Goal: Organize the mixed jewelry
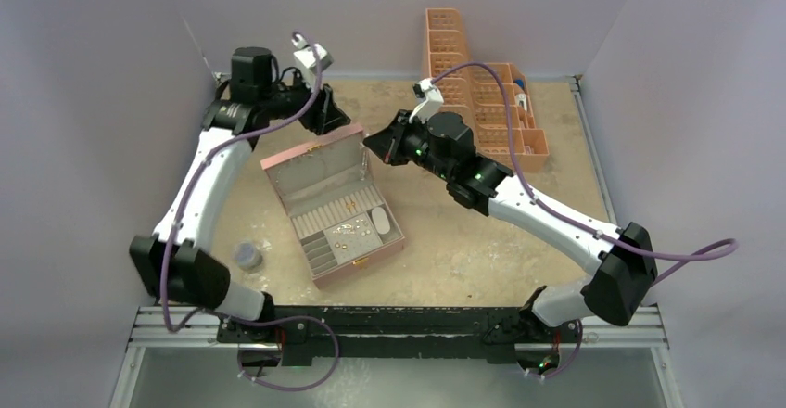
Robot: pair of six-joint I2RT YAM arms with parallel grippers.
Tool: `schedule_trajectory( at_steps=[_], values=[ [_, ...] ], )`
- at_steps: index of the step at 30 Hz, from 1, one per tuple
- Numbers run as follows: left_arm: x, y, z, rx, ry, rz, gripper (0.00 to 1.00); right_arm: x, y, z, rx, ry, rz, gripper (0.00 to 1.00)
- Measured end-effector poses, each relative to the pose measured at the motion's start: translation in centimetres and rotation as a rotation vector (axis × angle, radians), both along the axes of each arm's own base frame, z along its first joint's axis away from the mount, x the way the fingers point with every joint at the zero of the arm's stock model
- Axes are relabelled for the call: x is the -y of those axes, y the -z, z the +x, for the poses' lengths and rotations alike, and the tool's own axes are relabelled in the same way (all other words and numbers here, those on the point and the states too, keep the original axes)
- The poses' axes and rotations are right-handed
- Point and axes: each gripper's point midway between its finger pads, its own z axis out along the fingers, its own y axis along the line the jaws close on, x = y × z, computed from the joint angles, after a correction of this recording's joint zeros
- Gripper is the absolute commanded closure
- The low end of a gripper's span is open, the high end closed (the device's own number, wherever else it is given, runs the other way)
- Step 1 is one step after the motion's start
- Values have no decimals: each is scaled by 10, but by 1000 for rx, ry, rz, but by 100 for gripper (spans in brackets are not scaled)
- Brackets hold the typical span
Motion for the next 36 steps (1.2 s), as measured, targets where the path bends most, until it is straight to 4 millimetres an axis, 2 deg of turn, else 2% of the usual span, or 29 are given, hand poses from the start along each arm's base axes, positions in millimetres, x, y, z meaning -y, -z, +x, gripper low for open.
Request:
schedule_trajectory(
  at_steps=[3,6,9,12,14,18,19,22,26,30,36],
  values=[
    [-9,-40,-15,103,-87,-41,45,0,-1,0,2,0,3,100],
    [-18,-73,-47,188,-149,-109,47,-1,-2,0,4,-1,9,100],
    [-22,-83,-81,230,-173,-175,48,-1,-4,1,5,0,19,100],
    [-24,-64,-107,194,-187,-222,47,-2,-4,1,0,1,23,100],
    [-23,-49,-117,150,-197,-243,47,-3,-4,1,-6,2,28,100],
    [-16,-16,-121,61,-209,-278,53,-7,-6,4,-20,5,45,100],
    [-12,-3,-120,28,-211,-284,56,-9,-6,5,-25,6,51,100],
    [6,33,-122,-58,-205,-279,59,-13,-6,6,-43,8,68,100],
    [29,63,-118,-115,-213,-266,63,-17,-5,4,-65,6,84,100],
    [35,76,-103,-109,-268,-266,66,-19,-8,2,-70,1,101,100],
    [30,65,-84,-10,-343,-303,71,-21,-10,1,-67,-2,110,100]
  ],
)
